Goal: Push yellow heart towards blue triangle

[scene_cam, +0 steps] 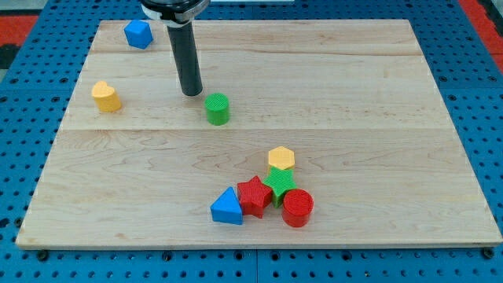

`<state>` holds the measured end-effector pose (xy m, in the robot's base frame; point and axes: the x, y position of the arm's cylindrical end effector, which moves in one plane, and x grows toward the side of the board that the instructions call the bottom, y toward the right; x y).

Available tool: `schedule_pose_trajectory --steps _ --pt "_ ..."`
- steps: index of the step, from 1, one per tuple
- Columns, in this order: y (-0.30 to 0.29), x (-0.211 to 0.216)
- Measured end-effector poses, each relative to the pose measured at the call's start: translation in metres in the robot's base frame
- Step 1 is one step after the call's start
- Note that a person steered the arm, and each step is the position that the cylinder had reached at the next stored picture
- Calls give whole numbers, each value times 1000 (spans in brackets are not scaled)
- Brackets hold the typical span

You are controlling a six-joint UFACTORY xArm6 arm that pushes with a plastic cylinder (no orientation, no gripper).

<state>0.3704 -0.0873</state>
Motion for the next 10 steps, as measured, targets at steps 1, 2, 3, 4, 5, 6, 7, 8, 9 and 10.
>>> schedule_pose_trajectory --steps 1,2,3,4,5,6,7,8,9,10 --pt "66 72" --pt "58 66" --pt "52 45" --pt "5 -34" --pt "-91 -48" --pt "-170 -36" --pt "-157 -9" --pt "-65 46" --pt "-117 44" --pt "-170 47"
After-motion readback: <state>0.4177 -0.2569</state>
